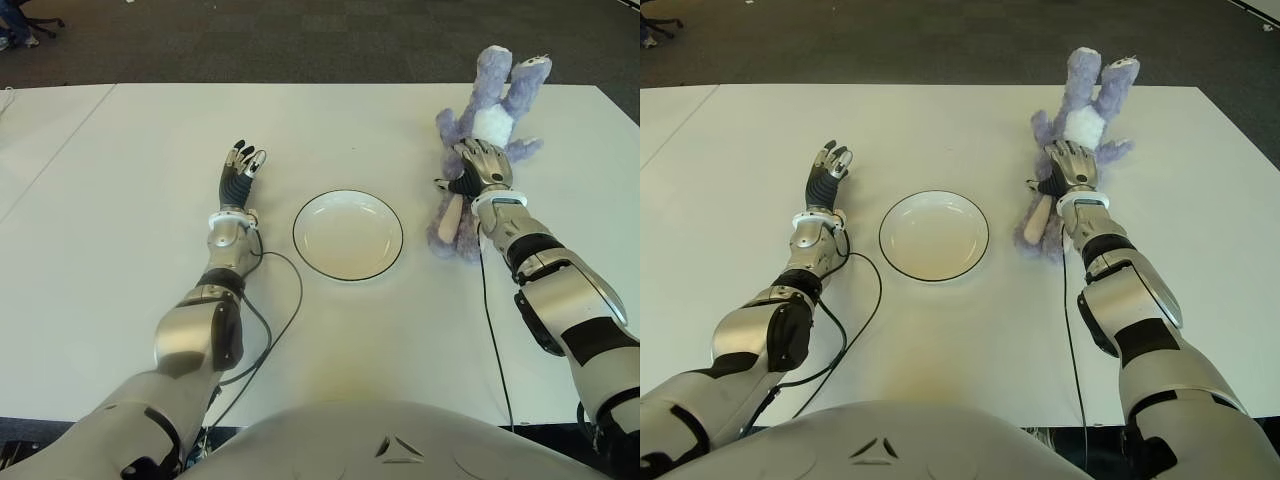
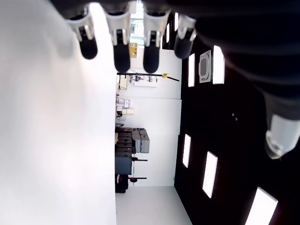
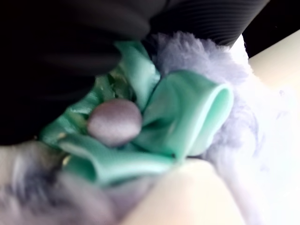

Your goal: Put the doll into the plate.

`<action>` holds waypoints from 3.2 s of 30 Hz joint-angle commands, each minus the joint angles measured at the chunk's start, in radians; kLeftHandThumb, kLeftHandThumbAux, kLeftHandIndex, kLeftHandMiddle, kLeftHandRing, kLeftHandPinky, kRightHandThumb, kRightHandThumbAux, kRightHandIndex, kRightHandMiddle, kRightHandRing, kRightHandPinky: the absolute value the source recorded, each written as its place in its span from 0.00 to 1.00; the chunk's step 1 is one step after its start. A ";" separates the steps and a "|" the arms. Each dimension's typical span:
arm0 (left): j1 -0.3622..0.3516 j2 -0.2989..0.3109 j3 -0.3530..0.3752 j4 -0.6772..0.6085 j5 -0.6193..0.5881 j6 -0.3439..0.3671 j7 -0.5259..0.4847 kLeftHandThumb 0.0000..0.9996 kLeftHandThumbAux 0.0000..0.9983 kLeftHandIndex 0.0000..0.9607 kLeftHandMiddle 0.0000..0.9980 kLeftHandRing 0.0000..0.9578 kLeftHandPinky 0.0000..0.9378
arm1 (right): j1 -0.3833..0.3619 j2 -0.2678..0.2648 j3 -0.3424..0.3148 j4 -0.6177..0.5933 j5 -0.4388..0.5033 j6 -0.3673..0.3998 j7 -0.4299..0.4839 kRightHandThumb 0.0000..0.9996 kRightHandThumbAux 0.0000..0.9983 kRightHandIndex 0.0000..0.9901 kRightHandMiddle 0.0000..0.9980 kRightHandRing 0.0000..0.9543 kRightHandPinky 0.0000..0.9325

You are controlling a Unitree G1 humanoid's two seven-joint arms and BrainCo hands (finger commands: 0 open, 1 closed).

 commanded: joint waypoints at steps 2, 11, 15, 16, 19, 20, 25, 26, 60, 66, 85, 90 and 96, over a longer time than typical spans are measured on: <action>0.201 -0.038 -0.008 0.114 0.006 0.091 0.007 0.00 0.50 0.09 0.14 0.13 0.10 | 0.108 0.067 -0.034 0.058 0.045 0.048 0.167 0.32 0.55 0.42 0.57 0.65 0.78; 0.205 -0.044 0.005 0.113 -0.009 0.083 0.006 0.00 0.50 0.10 0.15 0.14 0.12 | 0.156 0.054 -0.074 0.065 0.063 0.076 0.168 0.49 0.68 0.68 0.72 0.75 0.83; 0.206 -0.045 0.006 0.113 -0.011 0.080 0.002 0.00 0.50 0.10 0.15 0.14 0.11 | 0.155 0.070 -0.123 0.063 0.100 0.093 0.168 0.55 0.71 0.72 0.78 0.83 0.91; 0.206 -0.045 0.006 0.113 -0.011 0.081 0.000 0.00 0.50 0.10 0.15 0.14 0.10 | 0.156 0.074 -0.135 0.063 0.108 0.095 0.169 0.56 0.71 0.73 0.80 0.84 0.92; 0.207 -0.046 0.007 0.113 -0.013 0.080 -0.004 0.00 0.50 0.10 0.15 0.14 0.10 | 0.160 0.078 -0.158 0.062 0.122 0.093 0.169 0.57 0.70 0.73 0.80 0.85 0.92; 0.208 -0.047 0.007 0.113 -0.013 0.079 -0.004 0.00 0.50 0.10 0.15 0.14 0.11 | 0.162 0.079 -0.165 0.062 0.128 0.090 0.168 0.59 0.70 0.74 0.81 0.86 0.93; 0.209 -0.049 0.009 0.113 -0.016 0.079 -0.008 0.00 0.50 0.10 0.15 0.14 0.11 | 0.166 0.076 -0.203 0.058 0.152 0.066 0.161 0.62 0.68 0.75 0.83 0.89 0.94; 0.209 -0.050 0.011 0.113 -0.018 0.080 -0.008 0.00 0.50 0.10 0.15 0.14 0.11 | 0.161 0.073 -0.212 0.056 0.158 0.058 0.160 0.62 0.68 0.76 0.84 0.89 0.94; 0.199 -0.065 0.014 0.114 -0.026 0.071 0.004 0.00 0.49 0.14 0.19 0.18 0.15 | -0.013 0.063 -0.295 -0.126 0.222 -0.361 0.001 0.48 0.71 0.74 0.86 0.90 0.91; 0.198 -0.069 0.008 0.114 -0.022 0.059 0.016 0.00 0.48 0.15 0.20 0.20 0.13 | -0.005 0.056 -0.262 -0.281 0.168 -0.434 -0.092 0.48 0.71 0.78 0.87 0.92 0.93; 0.193 -0.078 0.007 0.117 -0.023 0.068 0.027 0.00 0.48 0.16 0.20 0.19 0.14 | 0.066 0.009 -0.216 -0.521 0.083 -0.576 -0.113 0.44 0.73 0.73 0.85 0.90 0.90; 0.193 -0.079 0.008 0.116 -0.025 0.066 0.025 0.00 0.48 0.16 0.21 0.20 0.15 | 0.078 0.002 -0.216 -0.569 0.087 -0.587 -0.085 0.45 0.73 0.72 0.85 0.90 0.90; 0.193 -0.080 0.007 0.116 -0.023 0.064 0.021 0.00 0.48 0.15 0.20 0.19 0.11 | 0.095 -0.002 -0.220 -0.602 0.098 -0.587 -0.056 0.46 0.72 0.73 0.85 0.90 0.91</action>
